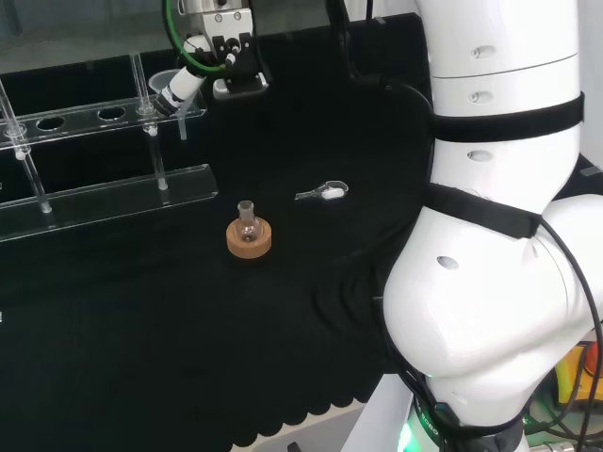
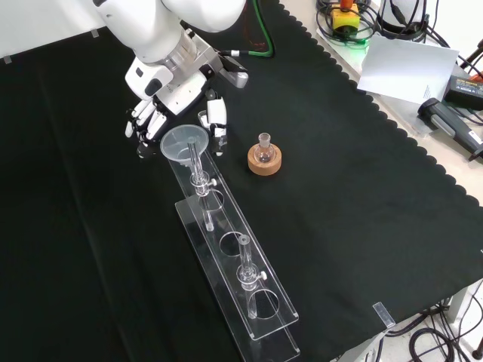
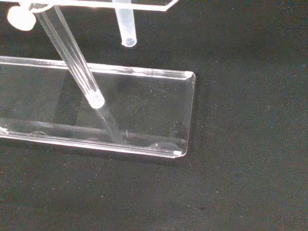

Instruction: Pick up the funnel from the transparent funnel stand.

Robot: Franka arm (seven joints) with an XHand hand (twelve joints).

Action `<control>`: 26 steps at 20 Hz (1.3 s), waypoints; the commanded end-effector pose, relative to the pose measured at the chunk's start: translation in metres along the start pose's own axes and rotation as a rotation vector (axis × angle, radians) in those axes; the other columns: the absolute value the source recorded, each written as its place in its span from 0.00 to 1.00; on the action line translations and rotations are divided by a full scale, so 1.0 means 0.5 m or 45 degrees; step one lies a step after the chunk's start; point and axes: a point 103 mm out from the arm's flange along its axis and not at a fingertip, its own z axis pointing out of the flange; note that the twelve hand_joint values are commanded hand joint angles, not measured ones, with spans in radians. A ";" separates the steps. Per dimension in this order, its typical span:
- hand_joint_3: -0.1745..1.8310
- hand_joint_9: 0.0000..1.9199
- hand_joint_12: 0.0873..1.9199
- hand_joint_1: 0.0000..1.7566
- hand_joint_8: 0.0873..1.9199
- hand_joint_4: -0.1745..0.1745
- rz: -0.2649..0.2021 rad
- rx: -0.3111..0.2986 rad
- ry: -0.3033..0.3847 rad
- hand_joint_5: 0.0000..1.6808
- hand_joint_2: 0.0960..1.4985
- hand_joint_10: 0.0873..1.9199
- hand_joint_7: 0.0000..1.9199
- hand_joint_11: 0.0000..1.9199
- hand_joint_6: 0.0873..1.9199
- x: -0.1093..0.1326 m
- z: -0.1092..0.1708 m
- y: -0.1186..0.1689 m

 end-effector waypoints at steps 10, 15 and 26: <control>0.15 0.17 0.33 0.32 0.17 0.47 0.048 -0.122 0.035 0.30 0.46 0.34 0.38 0.00 0.00 0.012 -0.003 -0.004; 0.16 0.19 0.37 0.33 0.17 0.49 0.035 -0.134 0.061 0.32 0.46 0.33 0.40 0.00 0.00 0.011 -0.003 -0.004; 0.17 0.22 0.36 0.36 0.16 0.52 0.030 -0.242 0.125 0.35 0.45 0.31 0.42 0.00 0.00 -0.008 -0.010 -0.009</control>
